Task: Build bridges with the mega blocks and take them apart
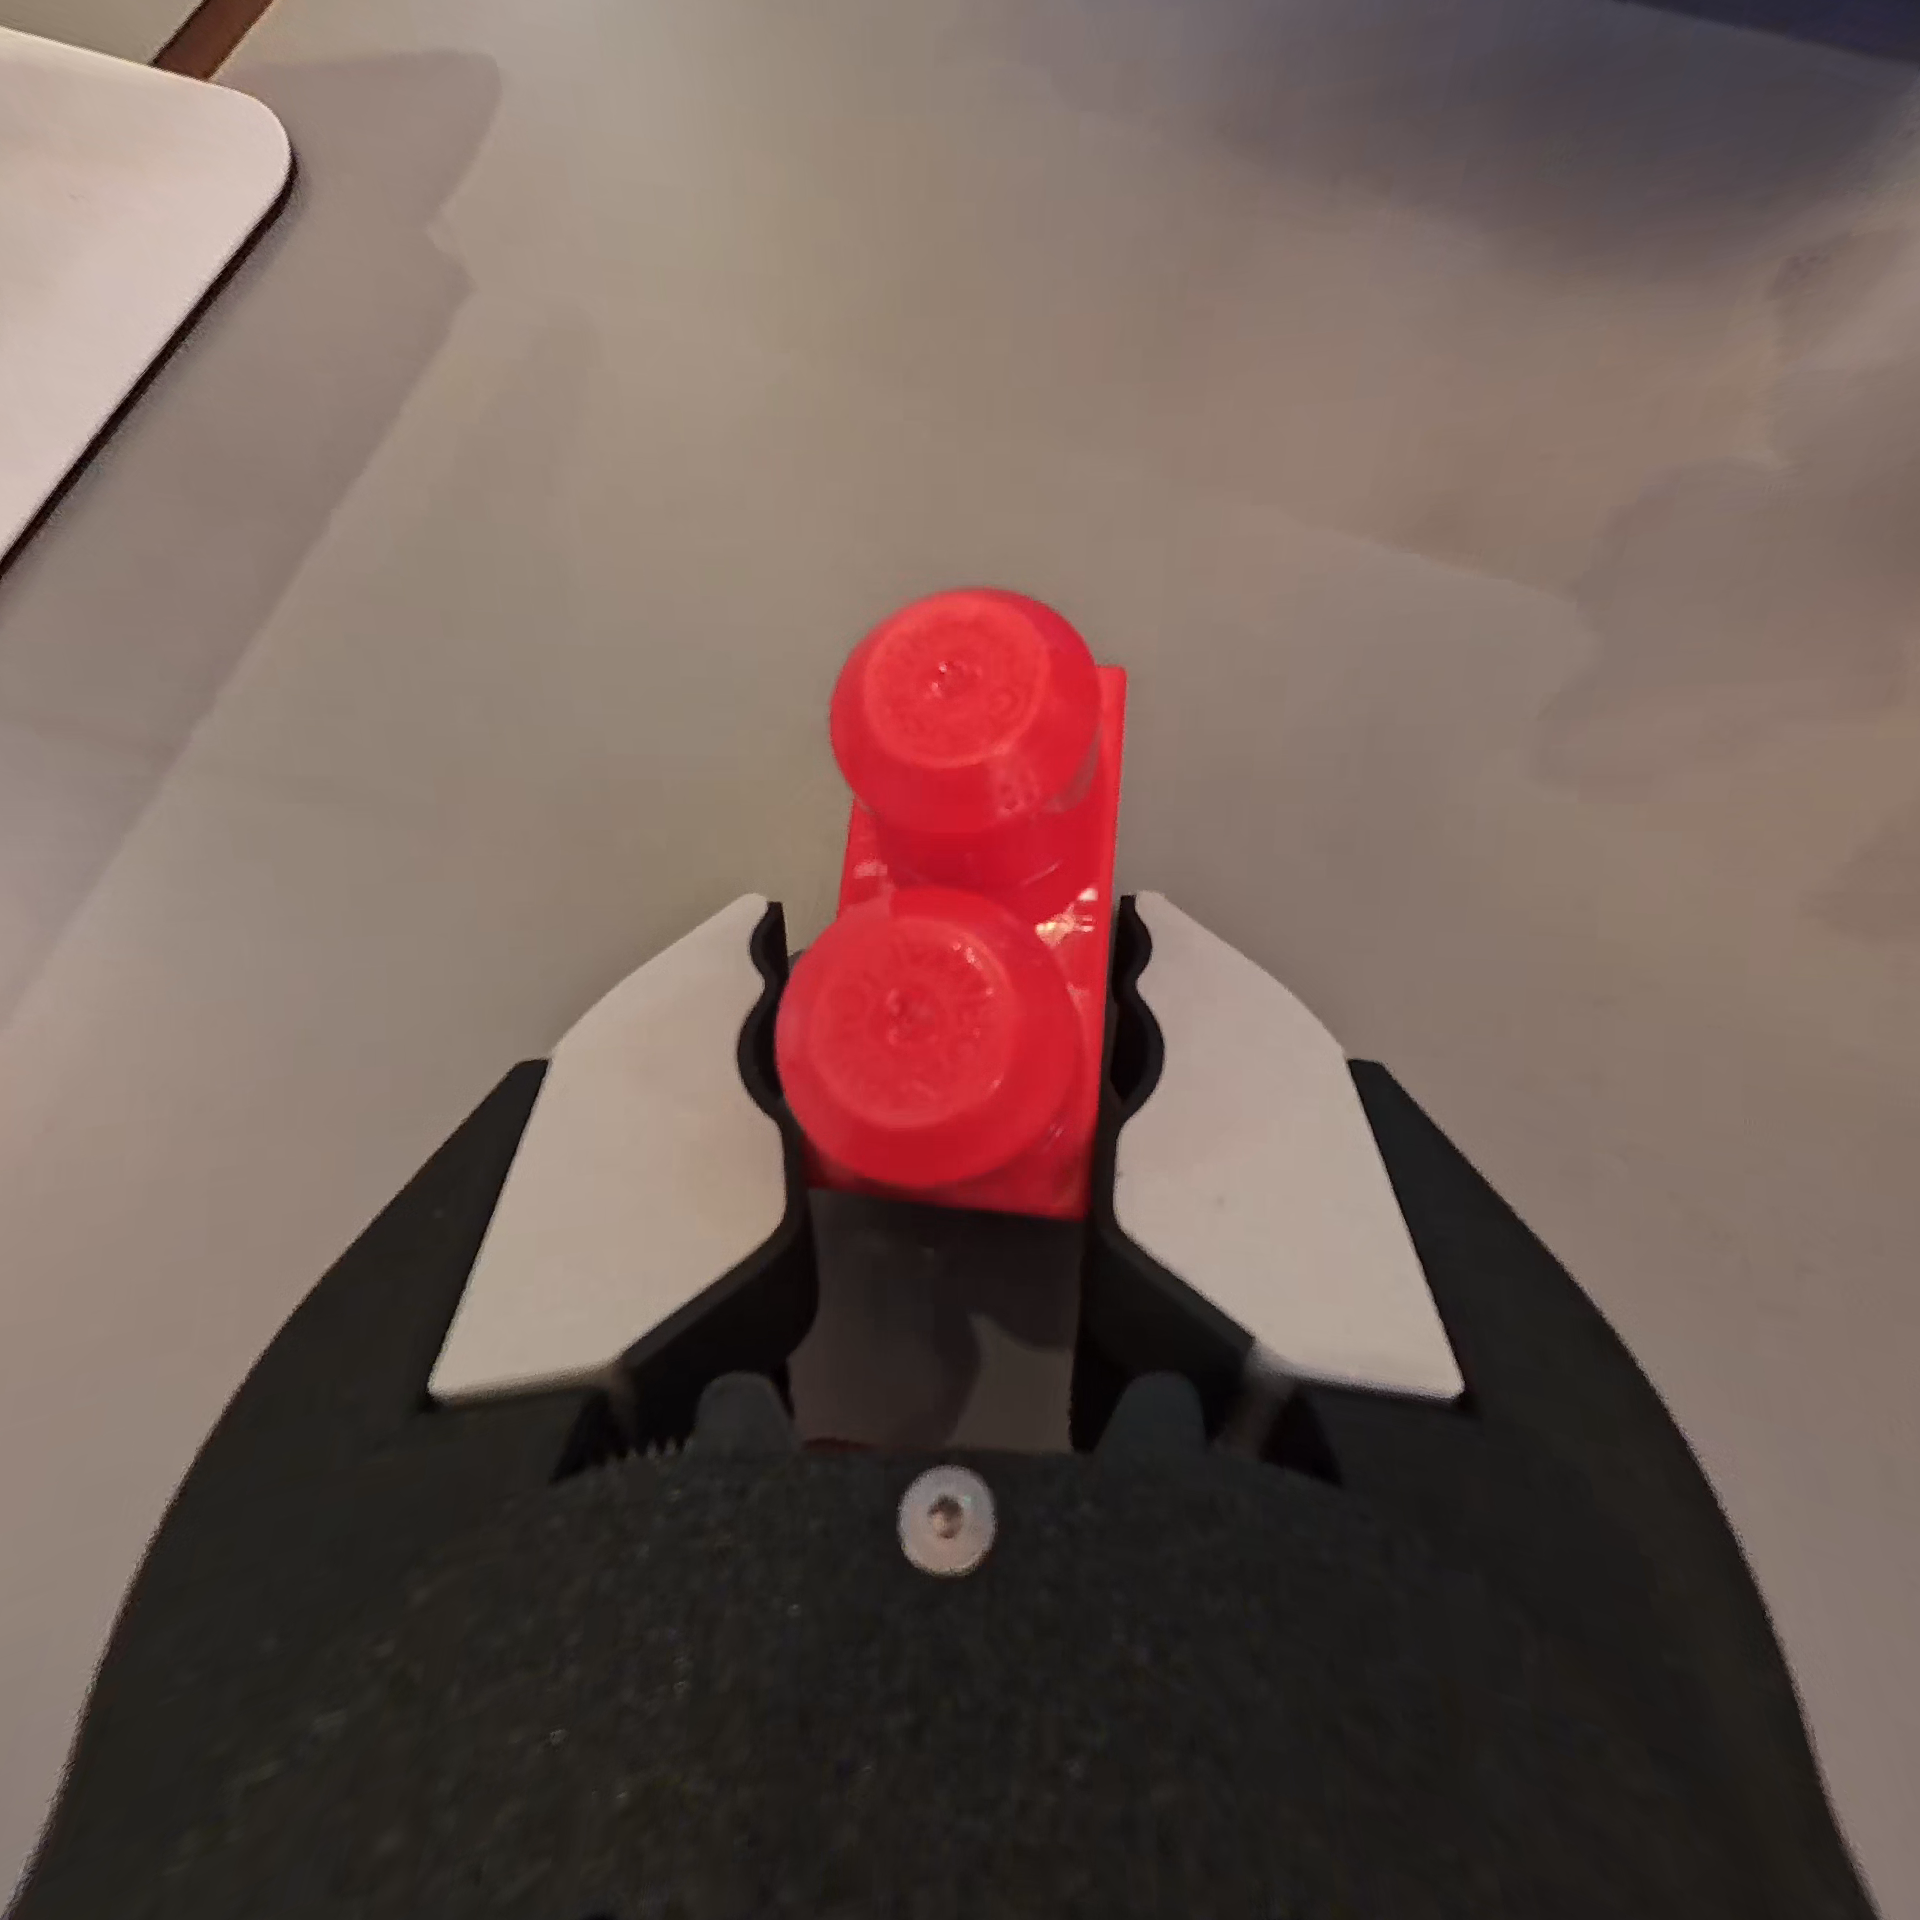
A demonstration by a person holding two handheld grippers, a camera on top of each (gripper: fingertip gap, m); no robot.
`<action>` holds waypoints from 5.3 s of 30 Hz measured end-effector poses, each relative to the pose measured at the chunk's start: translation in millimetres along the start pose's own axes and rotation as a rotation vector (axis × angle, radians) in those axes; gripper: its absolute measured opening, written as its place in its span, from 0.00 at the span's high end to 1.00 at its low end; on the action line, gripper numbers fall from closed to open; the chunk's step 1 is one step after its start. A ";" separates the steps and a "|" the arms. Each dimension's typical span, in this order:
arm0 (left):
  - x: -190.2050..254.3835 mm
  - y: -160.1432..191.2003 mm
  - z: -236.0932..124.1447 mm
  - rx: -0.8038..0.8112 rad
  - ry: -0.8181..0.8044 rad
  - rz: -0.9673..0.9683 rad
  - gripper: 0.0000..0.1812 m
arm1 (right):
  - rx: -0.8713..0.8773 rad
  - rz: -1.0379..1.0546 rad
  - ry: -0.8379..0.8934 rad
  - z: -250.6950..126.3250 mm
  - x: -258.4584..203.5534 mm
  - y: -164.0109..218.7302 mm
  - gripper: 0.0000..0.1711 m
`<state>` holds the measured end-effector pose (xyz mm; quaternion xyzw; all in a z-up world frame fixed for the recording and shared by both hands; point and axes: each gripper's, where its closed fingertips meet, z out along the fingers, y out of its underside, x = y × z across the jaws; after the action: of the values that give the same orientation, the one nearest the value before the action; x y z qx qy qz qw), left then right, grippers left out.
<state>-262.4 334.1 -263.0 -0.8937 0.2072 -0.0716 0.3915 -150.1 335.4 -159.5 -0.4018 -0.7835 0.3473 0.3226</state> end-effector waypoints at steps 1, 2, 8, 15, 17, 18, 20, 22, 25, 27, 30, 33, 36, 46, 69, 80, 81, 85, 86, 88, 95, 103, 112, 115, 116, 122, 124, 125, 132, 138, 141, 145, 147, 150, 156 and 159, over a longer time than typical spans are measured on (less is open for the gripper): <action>0.0 -0.2 -0.8 0.004 -0.004 0.003 0.67 | -0.007 0.006 0.006 2.8 0.3 2.3 0.67; 0.4 -1.8 -2.2 0.019 -0.006 0.005 0.67 | -0.013 0.012 0.010 5.3 0.4 4.1 0.67; 4.2 -14.3 -19.0 0.115 0.018 -0.035 0.67 | 0.014 0.057 0.034 15.2 0.4 4.1 0.67; 3.9 -10.8 -18.7 0.082 -0.005 -0.006 0.68 | 0.027 0.072 0.026 21.6 -4.8 5.0 0.67; 3.8 -14.3 -19.2 0.075 -0.019 0.008 0.68 | 0.032 0.073 0.030 20.1 -4.2 3.7 0.67; 3.7 -15.1 -19.0 0.065 -0.021 0.010 0.68 | 0.035 0.075 0.031 19.0 -3.9 3.2 0.67; 0.4 -14.5 -17.0 0.038 -0.043 0.004 0.68 | 0.035 0.075 0.033 17.0 -3.2 2.8 0.67; 1.1 -14.0 -14.1 0.029 -0.033 0.003 0.68 | 0.035 0.074 0.033 15.1 -3.1 3.0 0.67; 2.2 -9.1 -9.5 0.008 -0.010 -0.014 0.68 | 0.030 0.076 0.028 13.0 -4.5 4.9 0.67; 3.2 -8.1 -7.8 0.018 0.005 -0.028 0.68 | 0.025 0.074 0.028 12.1 -5.5 6.8 0.67; 6.9 -0.9 -3.4 -0.008 0.036 -0.030 0.68 | 0.023 0.079 0.025 11.4 -5.6 9.2 0.67; 7.2 2.5 -0.1 -0.011 0.037 -0.016 0.67 | 0.020 0.082 0.024 11.5 -5.2 10.2 0.67; 7.6 4.0 -0.1 -0.024 0.052 -0.022 0.67 | 0.021 0.082 0.021 11.4 -4.9 9.7 0.67; 12.7 -3.6 -12.6 0.005 0.031 0.035 0.56 | 0.012 0.100 0.018 18.4 -4.3 14.5 0.67; 105.0 32.3 -132.1 0.416 -0.243 -0.261 0.62 | -0.359 -0.162 -0.186 60.9 8.2 -12.8 0.64; 117.9 26.5 -124.3 0.396 -0.334 -0.186 0.63 | -0.700 -0.363 -0.277 115.3 27.0 -8.3 0.67; 118.9 25.9 -124.2 0.400 -0.324 -0.192 0.63 | -0.711 -0.356 -0.293 119.8 26.2 -5.9 0.68; 120.8 24.1 -125.7 0.418 -0.294 -0.212 0.63 | -0.718 -0.318 -0.335 130.0 23.0 -2.3 0.68; 120.6 23.8 -126.2 0.423 -0.289 -0.218 0.63 | -0.715 -0.307 -0.346 131.1 21.3 -2.2 0.68; 120.3 23.7 -126.5 0.429 -0.277 -0.229 0.63 | -0.725 -0.302 -0.356 132.5 19.7 0.4 0.71; 119.1 23.1 -127.8 0.447 -0.255 -0.258 0.64 | -0.743 -0.329 -0.339 139.4 13.8 11.0 0.75; 121.7 22.8 -125.2 0.436 -0.245 -0.253 0.64 | -0.722 -0.309 -0.326 141.8 12.0 9.6 0.77; 125.3 19.3 -124.2 0.446 -0.232 -0.257 0.65 | -0.684 -0.328 -0.327 142.8 11.4 10.9 0.78; 124.8 18.4 -124.6 0.448 -0.230 -0.260 0.65 | -0.630 -0.287 -0.337 140.2 13.7 10.3 0.78; 124.0 18.4 -124.6 0.447 -0.234 -0.260 0.65 | -0.608 -0.268 -0.338 138.9 14.8 9.8 0.78; 114.3 18.3 -127.1 0.429 -0.272 -0.248 0.65 | -0.381 -0.079 -0.365 115.7 20.2 -12.5 0.78; 109.9 16.1 -129.1 0.423 -0.284 -0.224 0.65 | -0.252 0.018 -0.378 104.2 22.3 -26.1 0.77; 107.1 14.4 -130.8 0.418 -0.294 -0.203 0.65 | -0.179 0.068 -0.381 97.8 23.1 -34.1 0.77; 85.0 -14.9 -144.8 0.409 -0.347 -0.019 0.67 | 0.320 0.423 -0.359 34.0 10.9 -80.5 0.77; 100.6 -49.0 -149.4 0.469 -0.283 0.160 0.73 | 0.631 0.767 -0.415 -16.1 -11.0 -82.5 0.78; 113.2 -59.5 -147.7 0.491 -0.248 0.214 0.75 | 0.688 0.833 -0.453 -29.3 -21.3 -76.6 0.78; 118.7 -65.0 -140.4 0.454 -0.223 0.290 0.73 | 0.683 0.888 -0.479 -32.7 -28.3 -70.1 0.78; 121.1 -70.1 -137.9 0.428 -0.211 0.346 0.71 | 0.663 0.919 -0.497 -31.5 -30.2 -69.4 0.78; 121.8 -83.2 -139.3 0.431 -0.234 0.483 0.82 | 0.645 0.931 -0.534 -31.4 -35.1 -73.9 0.78; 125.7 -105.9 -143.1 0.455 -0.209 0.615 0.93 | 0.627 0.931 -0.562 -31.2 -38.1 -78.6 0.78; 122.7 -108.8 -138.1 0.437 -0.195 0.628 0.84 | 0.625 0.928 -0.570 -31.5 -38.7 -79.7 0.78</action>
<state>-157.4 255.4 -93.5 -0.6851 0.4122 0.0942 0.5932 -139.6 276.6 -86.9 -0.4782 -0.4441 0.7574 0.0190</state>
